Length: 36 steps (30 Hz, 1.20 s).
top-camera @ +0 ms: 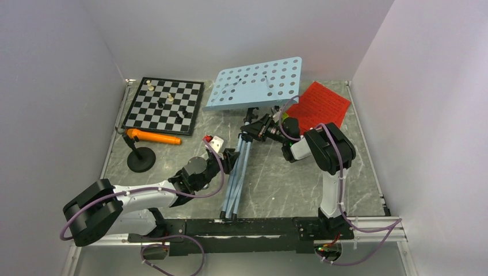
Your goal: Pack up the instrument practice props
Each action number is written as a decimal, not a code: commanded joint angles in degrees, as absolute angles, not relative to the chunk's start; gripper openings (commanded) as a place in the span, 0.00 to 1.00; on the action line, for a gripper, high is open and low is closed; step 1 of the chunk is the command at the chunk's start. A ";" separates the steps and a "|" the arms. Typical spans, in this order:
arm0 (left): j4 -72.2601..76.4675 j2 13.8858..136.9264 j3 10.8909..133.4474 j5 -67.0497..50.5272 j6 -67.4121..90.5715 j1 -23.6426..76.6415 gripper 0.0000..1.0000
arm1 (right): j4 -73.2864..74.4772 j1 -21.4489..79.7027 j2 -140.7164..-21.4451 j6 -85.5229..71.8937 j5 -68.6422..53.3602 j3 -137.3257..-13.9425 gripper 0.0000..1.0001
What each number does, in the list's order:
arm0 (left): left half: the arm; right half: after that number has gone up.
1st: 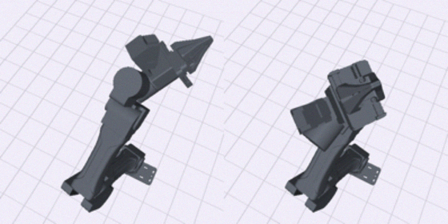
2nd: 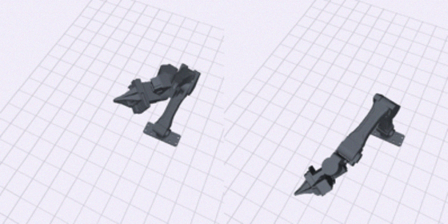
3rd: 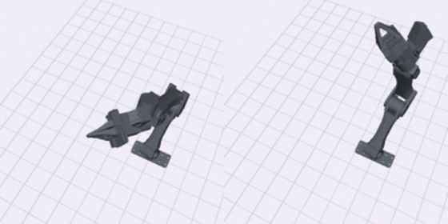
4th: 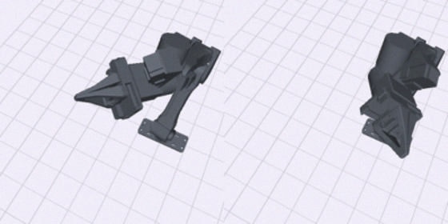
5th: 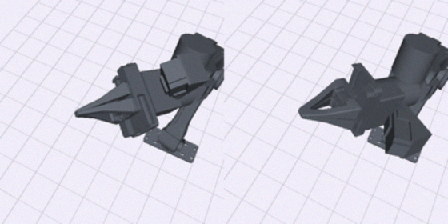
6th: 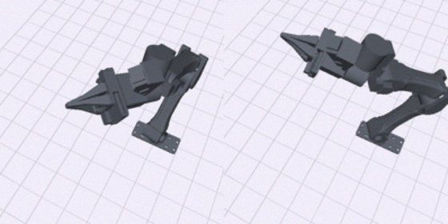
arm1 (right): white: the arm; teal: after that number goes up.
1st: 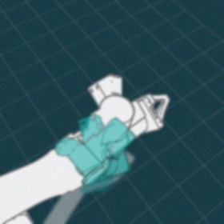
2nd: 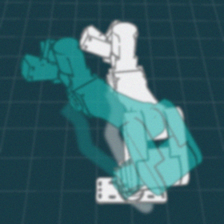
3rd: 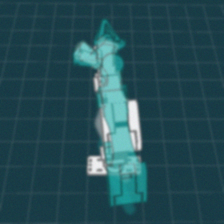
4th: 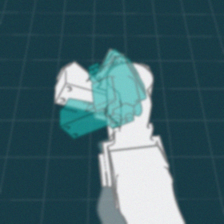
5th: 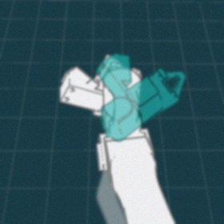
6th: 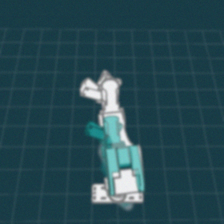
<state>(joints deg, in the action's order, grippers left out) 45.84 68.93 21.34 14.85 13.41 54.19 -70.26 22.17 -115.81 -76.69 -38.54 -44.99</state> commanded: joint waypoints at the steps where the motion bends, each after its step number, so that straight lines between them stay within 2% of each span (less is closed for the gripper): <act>1: 42.77 68.40 20.76 12.83 17.60 54.32 0.43 | -93.09 21.80 -113.51 -77.70 -39.13 -46.63 0.00; 2: 42.65 68.40 20.45 12.33 18.30 54.32 0.53 | -93.22 21.72 -113.74 -77.70 -39.11 -46.40 0.00; 4: 43.05 68.40 19.74 11.90 19.66 54.32 0.65 | -93.07 21.54 -114.13 -77.70 -39.19 -46.03 0.00; 9: 44.53 69.50 18.71 11.06 21.80 54.31 0.84 | -92.26 21.07 -114.80 -77.27 -39.56 -45.53 0.00; 18: 37.19 75.65 22.52 9.19 24.75 54.24 0.88 | -94.08 20.30 -118.42 -78.87 -39.93 -45.18 0.00; 25: 37.89 82.01 24.23 6.48 26.40 54.21 0.89 | -94.14 20.29 -120.28 -79.45 -40.65 -45.34 0.00; 28: 38.13 83.92 25.07 4.68 26.65 54.15 0.88 | -94.50 20.30 -121.40 -80.22 -41.44 -45.44 0.00; 32: 38.91 87.06 26.02 2.42 26.72 54.10 0.78 | -96.99 20.30 -123.37 -82.33 -41.49 -44.94 0.00; 34: 39.09 88.60 26.84 1.03 26.45 54.05 0.67 | -97.60 20.30 -123.81 -82.98 -41.67 -44.83 0.00; 36: 39.25 89.67 27.53 0.54 25.88 54.10 0.45 | -97.55 20.30 -123.58 -83.17 -41.99 -44.70 0.00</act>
<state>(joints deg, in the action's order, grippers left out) 38.28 87.31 25.10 4.19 26.74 54.08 -76.12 20.53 -125.05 -77.52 -38.81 -43.07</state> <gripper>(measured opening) 0.628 0.245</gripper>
